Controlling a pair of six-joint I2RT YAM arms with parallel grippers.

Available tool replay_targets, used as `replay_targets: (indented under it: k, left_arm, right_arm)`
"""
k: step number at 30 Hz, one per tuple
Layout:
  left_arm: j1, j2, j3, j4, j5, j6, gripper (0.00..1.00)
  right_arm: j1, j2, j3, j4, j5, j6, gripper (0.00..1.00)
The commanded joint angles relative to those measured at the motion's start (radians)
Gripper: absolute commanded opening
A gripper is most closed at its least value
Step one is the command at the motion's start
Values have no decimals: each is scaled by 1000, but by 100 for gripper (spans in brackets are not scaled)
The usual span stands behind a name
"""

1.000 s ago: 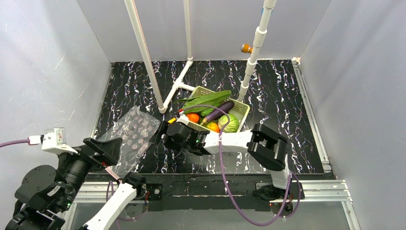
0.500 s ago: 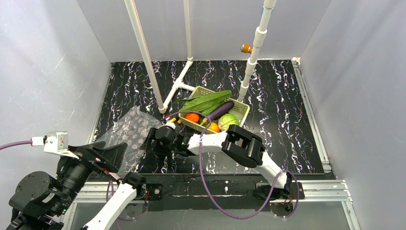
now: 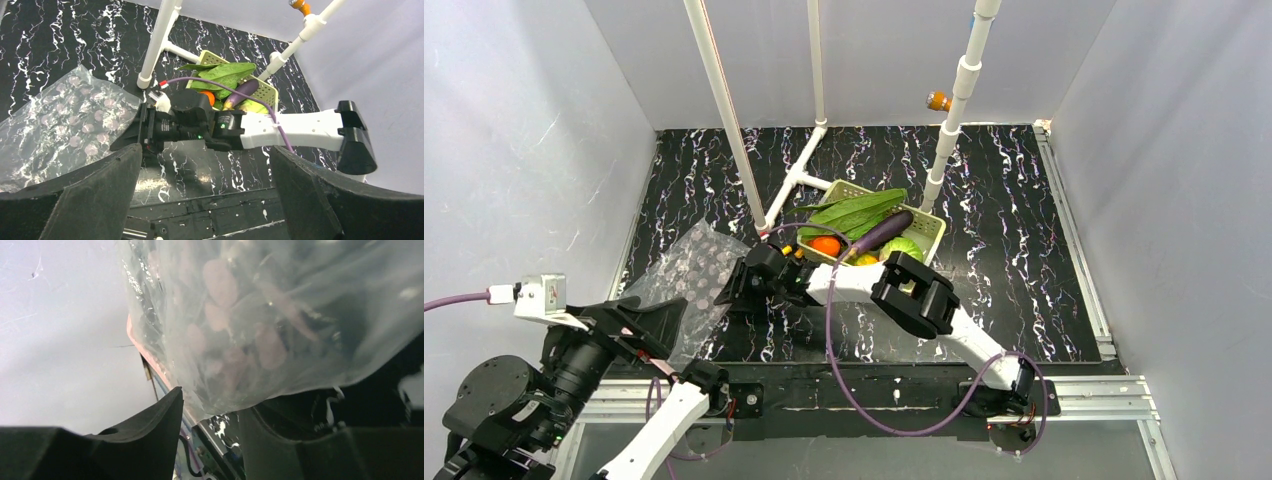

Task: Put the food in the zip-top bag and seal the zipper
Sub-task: Pick up the zipper food storage bag at the center of the board, then open the zipper of the food storage bag at the center of the board.

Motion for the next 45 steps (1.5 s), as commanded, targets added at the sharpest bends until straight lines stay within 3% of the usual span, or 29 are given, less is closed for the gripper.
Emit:
replay_targets:
  k: [1, 3, 6, 14, 19, 22, 28, 32, 34, 40, 42, 45]
  left_arm:
    - [-3, 73, 44, -32, 0, 26, 99]
    - [-3, 76, 39, -30, -3, 29, 100]
    - [-3, 86, 39, -35, -2, 40, 99]
    - [-3, 106, -6, -99, 12, 82, 99]
    - [-3, 96, -122, -73, 63, 72, 99]
    - [-3, 74, -204, -26, 108, 79, 99]
    - [-3, 101, -329, 93, 331, 144, 99]
    - [-4, 235, -425, 172, 787, 231, 99]
    - [-17, 272, -462, 215, 842, 226, 99]
    - [-107, 179, -660, 414, 625, 252, 99]
    - [-208, 223, -688, 419, 447, 291, 100]
    - [-468, 277, -705, 424, 39, 353, 100]
  right_arm:
    - [-11, 23, 107, -59, -76, -18, 34]
    - [-14, 23, 106, -47, -83, -32, 15]
    - [-18, 3, 93, -7, -110, -98, 1]
    - [-67, -313, -77, -131, -193, -522, 1]
    - [-117, -472, -167, -289, -238, -700, 1]
    - [-176, -568, -217, -314, -339, -742, 1]
    - [-332, -682, -173, -541, -561, -797, 1]
    - [-415, -722, -137, -672, -654, -861, 1]
    - [-445, -721, -121, -718, -672, -869, 1]
    - [-510, -691, -128, -678, -738, -748, 1]
    - [-524, -678, -123, -647, -753, -694, 1]
    - [-545, -661, -111, -618, -751, -640, 1]
